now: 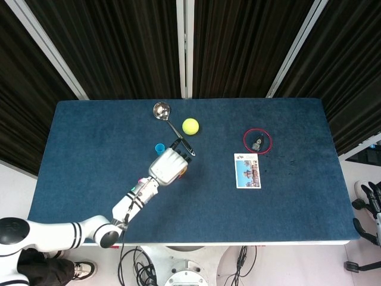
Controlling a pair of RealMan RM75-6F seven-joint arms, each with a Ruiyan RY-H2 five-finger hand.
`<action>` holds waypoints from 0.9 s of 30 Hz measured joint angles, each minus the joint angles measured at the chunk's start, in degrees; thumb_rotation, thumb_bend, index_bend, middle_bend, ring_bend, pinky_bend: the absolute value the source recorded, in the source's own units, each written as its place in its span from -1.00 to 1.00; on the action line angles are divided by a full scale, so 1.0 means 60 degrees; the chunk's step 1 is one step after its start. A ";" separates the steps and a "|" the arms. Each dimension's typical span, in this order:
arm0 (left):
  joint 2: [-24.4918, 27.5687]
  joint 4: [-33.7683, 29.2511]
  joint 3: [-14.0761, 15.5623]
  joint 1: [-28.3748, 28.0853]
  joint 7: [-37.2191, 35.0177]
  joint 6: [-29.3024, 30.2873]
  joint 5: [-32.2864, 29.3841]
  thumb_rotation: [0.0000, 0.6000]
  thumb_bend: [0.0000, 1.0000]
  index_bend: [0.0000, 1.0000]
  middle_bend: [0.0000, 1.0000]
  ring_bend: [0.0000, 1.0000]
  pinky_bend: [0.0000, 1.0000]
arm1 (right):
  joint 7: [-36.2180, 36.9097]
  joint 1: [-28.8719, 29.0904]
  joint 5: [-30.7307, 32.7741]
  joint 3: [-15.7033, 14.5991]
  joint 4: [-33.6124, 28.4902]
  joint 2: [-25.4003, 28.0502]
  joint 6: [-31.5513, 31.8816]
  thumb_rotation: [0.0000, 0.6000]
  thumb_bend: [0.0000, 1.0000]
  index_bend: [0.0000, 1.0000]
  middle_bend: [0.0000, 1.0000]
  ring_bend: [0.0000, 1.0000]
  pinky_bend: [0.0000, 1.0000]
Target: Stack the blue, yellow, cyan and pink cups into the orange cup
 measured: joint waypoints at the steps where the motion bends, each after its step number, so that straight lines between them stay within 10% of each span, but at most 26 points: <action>1: 0.0071 -0.0024 0.0037 0.0042 0.0016 -0.0010 -0.0115 1.00 -0.47 -0.04 -0.02 0.03 -0.73 | -0.0024 -0.0001 -0.0006 0.0000 -0.0014 0.0001 0.0010 1.00 -0.40 -1.00 -1.00 -1.00 -1.00; 19: -0.0109 0.0552 0.0352 0.0177 -0.0931 -0.0110 -0.0045 1.00 -0.47 -0.07 -0.04 0.00 -0.71 | -0.0272 0.0045 0.0089 0.0050 -0.0224 0.0041 -0.0081 1.00 -0.40 -1.00 -1.00 -1.00 -1.00; 27: -0.0270 0.0790 0.0417 0.0083 -0.1025 -0.0266 -0.0035 1.00 -0.49 -0.52 -0.46 -0.46 -0.73 | -0.0169 0.0030 0.0134 0.0053 -0.0126 0.0021 -0.0100 1.00 -0.40 -1.00 -1.00 -1.00 -1.00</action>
